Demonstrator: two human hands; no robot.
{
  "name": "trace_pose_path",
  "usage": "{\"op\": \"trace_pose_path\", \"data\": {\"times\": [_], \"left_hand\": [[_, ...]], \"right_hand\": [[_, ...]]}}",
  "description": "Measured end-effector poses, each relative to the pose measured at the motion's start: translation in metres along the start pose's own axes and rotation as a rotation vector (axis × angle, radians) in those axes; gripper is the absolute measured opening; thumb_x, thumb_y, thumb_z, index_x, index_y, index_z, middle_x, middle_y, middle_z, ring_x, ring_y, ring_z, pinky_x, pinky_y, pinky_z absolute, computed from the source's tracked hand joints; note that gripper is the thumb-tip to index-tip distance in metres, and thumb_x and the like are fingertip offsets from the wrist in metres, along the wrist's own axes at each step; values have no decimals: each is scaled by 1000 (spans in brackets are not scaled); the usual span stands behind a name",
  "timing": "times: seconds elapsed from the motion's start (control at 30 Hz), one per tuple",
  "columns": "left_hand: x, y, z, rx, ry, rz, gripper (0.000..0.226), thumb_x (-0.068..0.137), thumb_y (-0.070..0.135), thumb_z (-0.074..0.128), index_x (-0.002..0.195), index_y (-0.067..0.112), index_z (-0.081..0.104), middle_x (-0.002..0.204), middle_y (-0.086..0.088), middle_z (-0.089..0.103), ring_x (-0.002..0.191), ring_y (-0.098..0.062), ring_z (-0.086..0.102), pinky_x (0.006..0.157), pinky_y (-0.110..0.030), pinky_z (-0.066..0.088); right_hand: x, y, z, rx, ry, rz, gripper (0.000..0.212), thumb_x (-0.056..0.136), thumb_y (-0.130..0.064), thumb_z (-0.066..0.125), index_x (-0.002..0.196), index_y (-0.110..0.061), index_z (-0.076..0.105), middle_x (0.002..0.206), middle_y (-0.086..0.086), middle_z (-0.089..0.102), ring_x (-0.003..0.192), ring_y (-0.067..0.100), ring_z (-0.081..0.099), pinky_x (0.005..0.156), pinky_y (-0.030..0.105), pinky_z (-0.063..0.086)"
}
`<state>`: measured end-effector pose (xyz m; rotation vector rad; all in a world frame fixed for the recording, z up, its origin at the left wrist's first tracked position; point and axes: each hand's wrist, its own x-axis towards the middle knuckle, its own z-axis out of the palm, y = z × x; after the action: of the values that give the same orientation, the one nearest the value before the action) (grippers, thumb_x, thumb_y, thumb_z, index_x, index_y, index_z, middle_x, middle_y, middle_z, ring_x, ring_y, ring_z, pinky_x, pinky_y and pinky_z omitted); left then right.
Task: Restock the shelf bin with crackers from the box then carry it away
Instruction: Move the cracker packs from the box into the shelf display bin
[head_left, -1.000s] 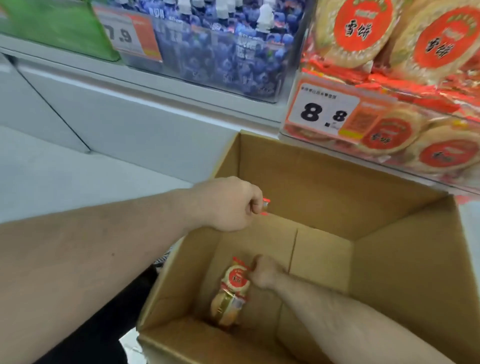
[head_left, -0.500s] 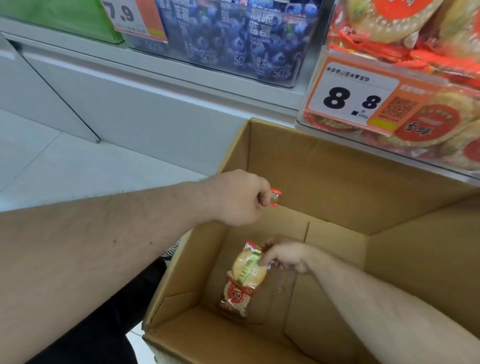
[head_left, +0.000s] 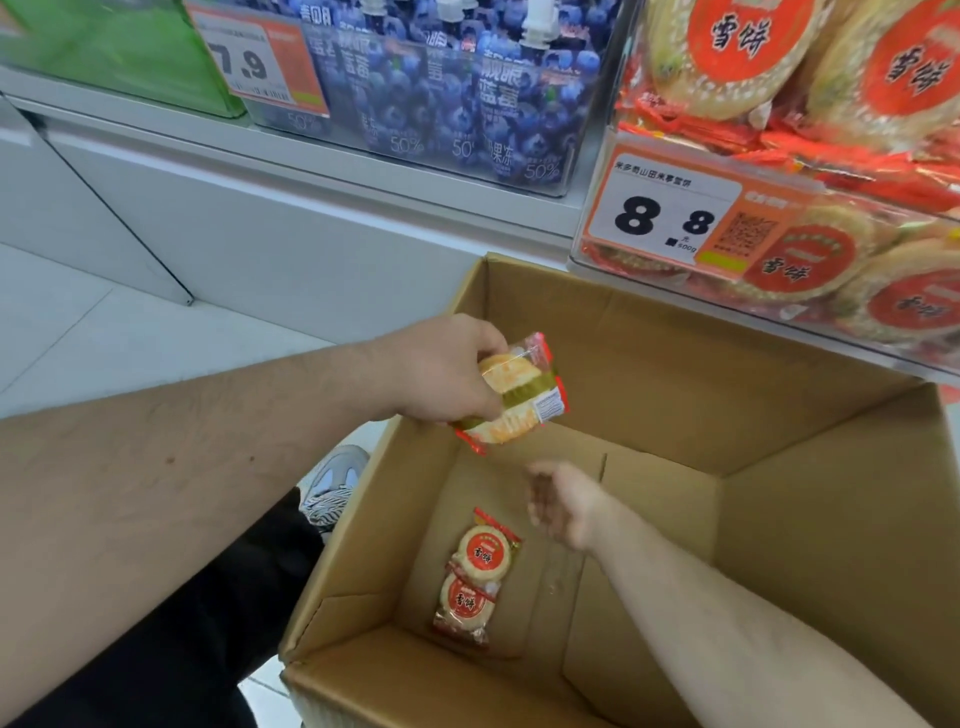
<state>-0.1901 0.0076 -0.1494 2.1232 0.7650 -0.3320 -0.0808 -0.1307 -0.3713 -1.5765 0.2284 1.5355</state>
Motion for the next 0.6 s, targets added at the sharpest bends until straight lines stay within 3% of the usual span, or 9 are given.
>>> {"op": "trace_pose_path", "data": {"times": [0.07,0.13,0.23,0.3,0.37,0.4,0.5,0.53,0.6], "left_hand": [[2,-1,-4,4,18,12,21,76,10,71,90,24,64,88,-3,68,81,-24,69,69,-47,60],[6,-1,-6,3,28,19,22,77,12,72,91,26,64,87,2,68,78,-17,68,70,-40,60],[10,0,-7,21,36,39,25,77,15,73,93,31,63,86,9,66,77,-8,65,66,-28,56],[14,1,-6,86,43,60,24,77,13,72,93,29,66,81,11,63,71,-4,61,59,-20,49],[15,1,-5,108,31,88,25,77,7,68,90,29,69,76,12,62,67,-1,59,58,-16,48],[16,1,-5,91,26,113,29,77,4,66,86,31,70,79,13,63,73,0,60,66,-19,52],[17,3,-6,82,87,203,38,80,1,67,78,39,70,105,18,52,120,-1,46,100,-25,41],[17,4,-7,58,105,223,38,81,-1,68,78,37,71,109,17,47,124,-1,40,100,-21,38],[15,4,-10,-98,73,248,43,80,-12,64,79,30,74,104,10,58,112,-12,57,88,-20,47]], "right_hand": [[19,32,10,-209,232,105,14,91,-20,53,80,-17,60,59,0,48,47,13,41,46,18,31],[24,51,22,-265,282,189,11,93,-21,57,97,-13,62,70,3,54,57,15,48,49,21,36],[38,74,35,-272,215,244,50,92,-28,65,132,-2,51,122,17,58,109,28,55,86,30,44],[48,82,39,-297,225,208,60,87,-25,71,135,3,48,135,18,54,122,30,53,92,31,43],[57,84,36,-353,221,174,61,83,-20,76,133,4,52,133,18,57,119,29,56,89,30,46],[57,82,33,-370,215,161,59,82,-18,77,131,4,53,132,17,58,118,28,57,90,30,47],[50,70,17,-384,261,114,53,75,-17,82,122,-1,61,119,13,66,104,24,64,86,29,53],[44,63,11,-392,272,95,51,74,-18,83,118,-1,64,114,12,69,94,23,67,78,28,56],[32,47,-4,-412,275,39,41,77,-17,80,112,-3,65,109,12,70,84,21,65,60,24,53]]}}
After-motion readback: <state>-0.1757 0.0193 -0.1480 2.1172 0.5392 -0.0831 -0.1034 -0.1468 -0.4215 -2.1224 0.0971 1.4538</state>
